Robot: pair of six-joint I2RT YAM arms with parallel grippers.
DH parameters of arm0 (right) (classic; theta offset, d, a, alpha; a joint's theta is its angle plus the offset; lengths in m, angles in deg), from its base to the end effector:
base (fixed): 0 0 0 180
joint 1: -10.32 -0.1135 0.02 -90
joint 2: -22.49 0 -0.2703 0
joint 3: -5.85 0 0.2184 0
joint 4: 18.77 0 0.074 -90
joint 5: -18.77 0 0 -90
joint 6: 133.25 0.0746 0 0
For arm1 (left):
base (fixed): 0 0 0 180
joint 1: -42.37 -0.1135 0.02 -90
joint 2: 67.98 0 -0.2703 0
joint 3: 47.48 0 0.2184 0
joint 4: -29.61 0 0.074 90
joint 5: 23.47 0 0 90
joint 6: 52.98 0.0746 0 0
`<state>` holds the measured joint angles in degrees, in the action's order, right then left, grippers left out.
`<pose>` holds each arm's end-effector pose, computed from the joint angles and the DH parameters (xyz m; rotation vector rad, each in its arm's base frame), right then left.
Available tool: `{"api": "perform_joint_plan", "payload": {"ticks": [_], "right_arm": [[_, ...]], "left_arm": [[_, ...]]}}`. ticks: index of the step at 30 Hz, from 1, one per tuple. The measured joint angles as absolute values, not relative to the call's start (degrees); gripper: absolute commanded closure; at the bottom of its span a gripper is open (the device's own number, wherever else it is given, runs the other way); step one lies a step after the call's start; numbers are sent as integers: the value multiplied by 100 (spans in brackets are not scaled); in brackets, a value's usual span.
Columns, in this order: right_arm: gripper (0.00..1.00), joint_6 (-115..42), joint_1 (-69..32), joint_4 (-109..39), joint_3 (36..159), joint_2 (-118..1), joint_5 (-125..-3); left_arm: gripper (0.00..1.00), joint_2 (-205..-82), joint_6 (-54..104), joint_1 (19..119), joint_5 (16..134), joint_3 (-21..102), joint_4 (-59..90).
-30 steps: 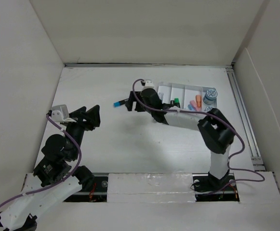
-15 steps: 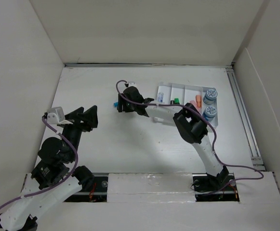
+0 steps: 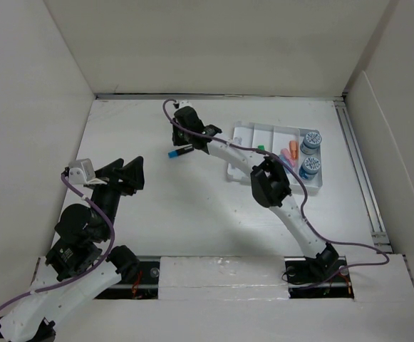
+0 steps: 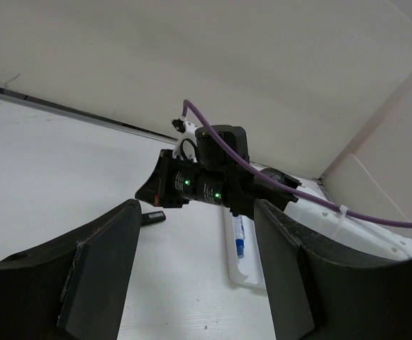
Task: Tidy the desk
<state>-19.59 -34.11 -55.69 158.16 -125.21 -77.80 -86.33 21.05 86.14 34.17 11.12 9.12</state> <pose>0.4283 0.4079 0.1963 -0.3259 2.1614 0.5697 0.0703 -0.0120 0.3860 -0.1927 1.2864 -0.5489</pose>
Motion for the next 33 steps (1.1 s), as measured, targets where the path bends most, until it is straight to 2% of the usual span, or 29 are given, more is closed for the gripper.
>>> {"api": "perform_joint_plan", "payload": {"ticks": [6,11,23,24,25,27,28,31,33], "right_arm": [[97,-2044,-3190,-6155,15951,-12851,-7673],[100,-2059,-3164,-6288,15848,-12864,-7587],[99,-1987,-3439,-5001,11899,-10611,-7323],[95,-1967,-3467,-5003,11744,-10486,-7356],[82,-1948,-3507,-4988,11652,-10383,-7386],[64,-1919,-3561,-4924,11523,-10178,-7448],[44,-1908,-3570,-4876,11492,-10082,-7467],[18,-1891,-3561,-4629,11475,-9861,-7472],[14,-1908,-3559,-4430,11499,-9797,-7448]], "left_arm": [[39,-8633,2107,8614,3417,1112,912],[40,-8633,2105,8614,3417,1112,912],[40,-8622,2105,8614,3458,1112,912],[40,-8615,2107,8614,3463,1112,912],[40,-8611,2105,8614,3465,1112,912],[40,-8611,2105,8614,3469,1112,912],[40,-8613,2105,8614,3480,1112,910],[40,-8615,2105,8614,3485,1112,910],[40,-8613,2105,8614,3485,1112,910]]}}
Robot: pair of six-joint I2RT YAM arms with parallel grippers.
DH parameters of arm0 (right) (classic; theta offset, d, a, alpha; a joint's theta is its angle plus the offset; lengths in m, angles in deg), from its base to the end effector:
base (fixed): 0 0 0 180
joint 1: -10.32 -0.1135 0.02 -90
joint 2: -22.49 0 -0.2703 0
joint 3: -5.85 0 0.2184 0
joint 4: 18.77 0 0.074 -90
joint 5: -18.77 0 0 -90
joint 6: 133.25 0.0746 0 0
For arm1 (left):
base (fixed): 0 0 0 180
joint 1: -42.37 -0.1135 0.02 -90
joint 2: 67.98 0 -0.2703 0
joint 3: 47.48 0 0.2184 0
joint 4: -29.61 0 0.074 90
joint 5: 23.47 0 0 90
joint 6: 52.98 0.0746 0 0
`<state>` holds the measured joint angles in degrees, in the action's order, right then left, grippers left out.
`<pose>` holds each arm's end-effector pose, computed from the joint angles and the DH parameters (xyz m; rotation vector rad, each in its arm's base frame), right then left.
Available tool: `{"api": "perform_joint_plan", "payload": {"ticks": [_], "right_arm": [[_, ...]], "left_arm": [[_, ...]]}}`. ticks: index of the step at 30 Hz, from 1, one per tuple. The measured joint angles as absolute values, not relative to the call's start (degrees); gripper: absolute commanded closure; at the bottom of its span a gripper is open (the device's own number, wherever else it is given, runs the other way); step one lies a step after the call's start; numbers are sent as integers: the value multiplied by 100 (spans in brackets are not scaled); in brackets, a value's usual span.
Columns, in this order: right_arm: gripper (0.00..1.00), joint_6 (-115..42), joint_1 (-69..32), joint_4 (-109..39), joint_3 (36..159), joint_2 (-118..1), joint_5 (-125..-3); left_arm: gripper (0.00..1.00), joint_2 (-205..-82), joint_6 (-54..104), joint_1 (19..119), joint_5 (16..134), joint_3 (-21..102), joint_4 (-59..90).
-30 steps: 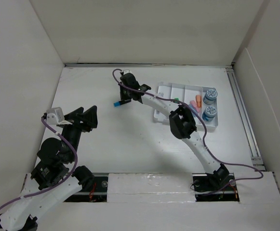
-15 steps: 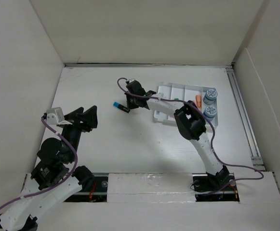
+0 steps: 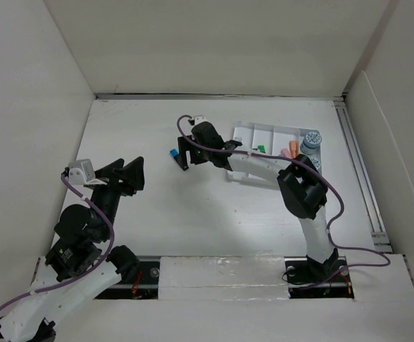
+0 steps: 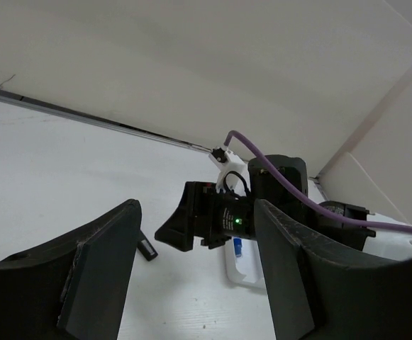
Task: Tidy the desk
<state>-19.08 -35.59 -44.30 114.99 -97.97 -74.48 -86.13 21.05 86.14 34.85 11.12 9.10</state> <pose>0.3440 0.3490 0.2146 -0.3986 2.2473 0.6024 0.0694 -0.0122 0.3863 -0.1835 1.2834 -0.5581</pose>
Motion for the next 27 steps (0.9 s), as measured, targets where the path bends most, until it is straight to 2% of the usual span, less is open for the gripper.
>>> {"api": "perform_joint_plan", "payload": {"ticks": [3,8,12,13,15,16,20,24,27], "right_arm": [[15,-1950,-3583,-4391,11796,-9992,-7474],[27,-2063,-3666,-4623,12810,-10943,-7533],[33,-2190,-3743,-4793,13151,-11432,-7572],[43,-2214,-3767,-4848,13219,-11445,-7618],[51,-2273,-3813,-4973,13256,-11445,-7743],[62,-2295,-3843,-5025,13256,-11450,-7828],[89,-2350,-3961,-5224,13239,-11445,-8261],[96,-2356,-4066,-5018,12924,-11299,-8766],[98,-2313,-4132,-4859,12166,-10820,-8914]], "left_arm": [[40,-8611,2105,8614,3483,1112,912],[40,-8611,2105,8614,3483,1112,912],[40,-8609,2105,8614,3483,1112,912],[40,-8602,2107,8614,3480,1112,912],[40,-8576,2107,8614,3478,1112,912],[40,-8560,2107,8614,3476,1112,912],[40,-8550,2107,8614,3480,1112,915],[40,-8550,2107,8614,3480,1112,915],[40,-8550,2107,8614,3480,1112,915]]}}
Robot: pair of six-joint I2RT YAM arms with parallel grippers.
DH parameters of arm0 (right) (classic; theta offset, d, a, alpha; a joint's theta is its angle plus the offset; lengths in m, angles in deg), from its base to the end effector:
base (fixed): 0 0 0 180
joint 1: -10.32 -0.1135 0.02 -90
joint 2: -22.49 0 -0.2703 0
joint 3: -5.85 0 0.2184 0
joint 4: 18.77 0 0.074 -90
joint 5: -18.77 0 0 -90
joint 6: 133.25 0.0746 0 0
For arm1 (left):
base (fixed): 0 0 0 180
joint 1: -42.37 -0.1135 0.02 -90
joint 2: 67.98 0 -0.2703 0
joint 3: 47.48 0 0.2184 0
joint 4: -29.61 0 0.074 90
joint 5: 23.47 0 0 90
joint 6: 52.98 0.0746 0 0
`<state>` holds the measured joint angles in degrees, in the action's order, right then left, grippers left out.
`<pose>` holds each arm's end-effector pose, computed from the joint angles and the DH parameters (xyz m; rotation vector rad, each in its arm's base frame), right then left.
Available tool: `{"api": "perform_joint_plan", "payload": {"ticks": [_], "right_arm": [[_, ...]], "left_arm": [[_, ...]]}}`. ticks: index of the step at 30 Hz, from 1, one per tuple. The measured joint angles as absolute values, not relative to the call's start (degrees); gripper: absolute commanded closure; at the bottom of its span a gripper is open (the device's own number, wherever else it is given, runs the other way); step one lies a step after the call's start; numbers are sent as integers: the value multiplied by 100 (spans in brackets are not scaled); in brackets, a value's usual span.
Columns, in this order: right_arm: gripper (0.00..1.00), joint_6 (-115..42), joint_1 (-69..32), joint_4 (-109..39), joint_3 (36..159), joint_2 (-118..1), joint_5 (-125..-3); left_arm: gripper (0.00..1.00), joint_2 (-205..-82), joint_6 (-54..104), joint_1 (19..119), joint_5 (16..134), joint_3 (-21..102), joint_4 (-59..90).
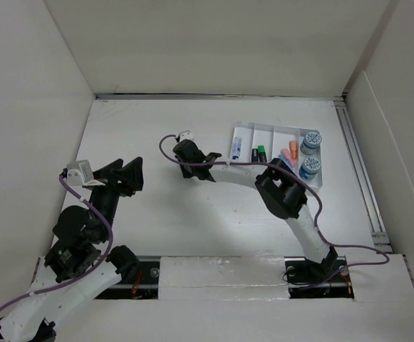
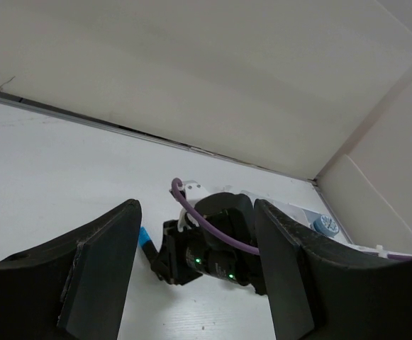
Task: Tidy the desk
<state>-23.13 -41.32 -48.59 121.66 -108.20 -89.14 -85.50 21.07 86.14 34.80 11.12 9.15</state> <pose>0.3347 0.3859 0.1604 -0.4821 2.2687 0.2705 0.0672 -0.0101 0.3868 -0.1883 1.2730 -0.5628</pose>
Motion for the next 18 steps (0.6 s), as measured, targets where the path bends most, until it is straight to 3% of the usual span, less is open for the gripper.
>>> {"api": "perform_joint_plan", "payload": {"ticks": [7,18], "right_arm": [[99,-1939,-3811,-4173,10192,-9146,-8468],[99,-925,-1892,-2656,7565,-6322,-8641]], "left_arm": [[39,-8600,2107,8614,3485,1112,912],[39,-8609,2107,8614,3520,1112,912]]}}
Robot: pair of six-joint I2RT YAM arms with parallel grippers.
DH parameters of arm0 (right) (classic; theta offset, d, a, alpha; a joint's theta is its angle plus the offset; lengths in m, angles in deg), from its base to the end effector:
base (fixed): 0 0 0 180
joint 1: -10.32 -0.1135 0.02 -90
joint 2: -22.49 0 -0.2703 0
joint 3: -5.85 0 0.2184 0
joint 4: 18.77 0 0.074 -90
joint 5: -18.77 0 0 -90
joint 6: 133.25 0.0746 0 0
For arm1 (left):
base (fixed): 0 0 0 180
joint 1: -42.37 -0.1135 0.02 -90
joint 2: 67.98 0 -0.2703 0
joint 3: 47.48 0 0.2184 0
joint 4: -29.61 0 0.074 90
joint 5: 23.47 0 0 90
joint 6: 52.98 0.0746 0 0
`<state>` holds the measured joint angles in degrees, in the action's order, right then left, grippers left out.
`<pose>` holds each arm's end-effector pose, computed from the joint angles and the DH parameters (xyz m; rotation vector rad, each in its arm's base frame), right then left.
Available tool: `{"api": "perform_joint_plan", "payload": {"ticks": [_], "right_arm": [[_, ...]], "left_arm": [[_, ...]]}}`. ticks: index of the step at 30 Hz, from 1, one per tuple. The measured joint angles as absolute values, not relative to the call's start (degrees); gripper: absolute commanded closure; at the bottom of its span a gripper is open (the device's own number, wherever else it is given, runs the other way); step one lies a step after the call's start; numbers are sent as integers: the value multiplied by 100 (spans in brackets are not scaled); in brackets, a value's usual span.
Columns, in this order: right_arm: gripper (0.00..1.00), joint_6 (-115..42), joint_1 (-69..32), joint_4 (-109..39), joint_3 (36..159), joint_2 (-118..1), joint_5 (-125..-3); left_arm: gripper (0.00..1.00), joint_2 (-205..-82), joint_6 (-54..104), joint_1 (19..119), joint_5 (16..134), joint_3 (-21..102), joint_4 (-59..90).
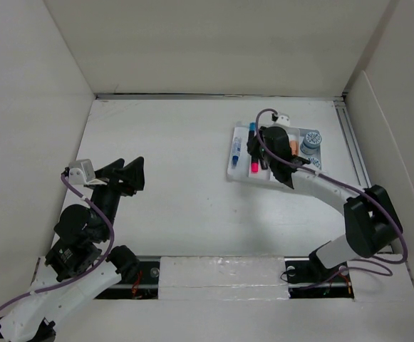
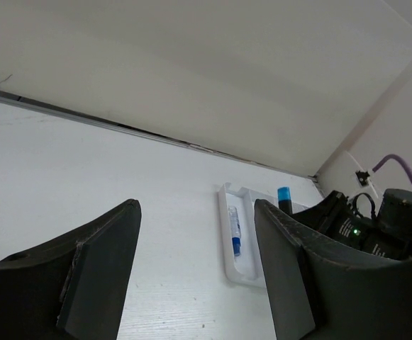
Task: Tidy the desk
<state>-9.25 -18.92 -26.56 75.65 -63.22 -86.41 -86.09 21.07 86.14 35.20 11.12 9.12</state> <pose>0.3093 0.1507 0.2645 0.2557 1.9812 0.4557 0.0692 -0.0125 0.3864 -0.1783 1.2823 -0.5623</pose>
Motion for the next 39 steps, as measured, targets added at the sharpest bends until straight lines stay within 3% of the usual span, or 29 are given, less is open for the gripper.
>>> {"api": "perform_joint_plan", "payload": {"ticks": [5,11,12,15,17,20,22,25,28,29,34,37,38,39], "right_arm": [[96,-732,-1651,-2737,7230,-6453,-8661],[64,-638,-1557,-2787,7232,-6584,-8855],[52,-630,-1559,-2785,7232,-6582,-8921],[31,-610,-1568,-2791,7232,-6550,-9089],[26,-610,-1603,-2804,7232,-6477,-9231],[27,-623,-1754,-2826,7232,-6294,-9413],[39,-697,-1948,-2813,7230,-6123,-9531],[68,-1016,-2646,-2479,7051,-5562,-9596],[87,-1253,-3111,-2177,6907,-5238,-9600],[99,-1336,-3352,-2059,6848,-5076,-9635],[100,-1849,-4316,-1552,6745,-4333,-9998],[80,-2197,-4696,-1134,6498,-3699,-10090],[65,-2315,-4788,-1003,6371,-3426,-10073],[58,-2407,-4866,-905,6258,-3135,-10062]], "left_arm": [[39,-8617,2107,8614,3611,1112,915],[39,-8617,2114,8614,3655,1112,915],[39,-8617,2112,8614,3655,1112,915],[38,-8622,2114,8614,3670,1112,915],[37,-8639,2118,8614,3699,1112,917],[34,-8740,2140,8614,3793,1112,921],[31,-8845,2158,8614,3887,1112,923],[26,-9000,2171,8614,4005,1112,923],[26,-9127,2186,8614,4169,1112,932],[25,-9144,2197,8614,4219,1112,934],[25,-9118,2243,8614,4372,1110,960],[26,-9002,2280,8614,4374,1092,978],[26,-8941,2293,8614,4372,1077,989],[26,-8869,2308,8614,4376,1053,1009]]}}
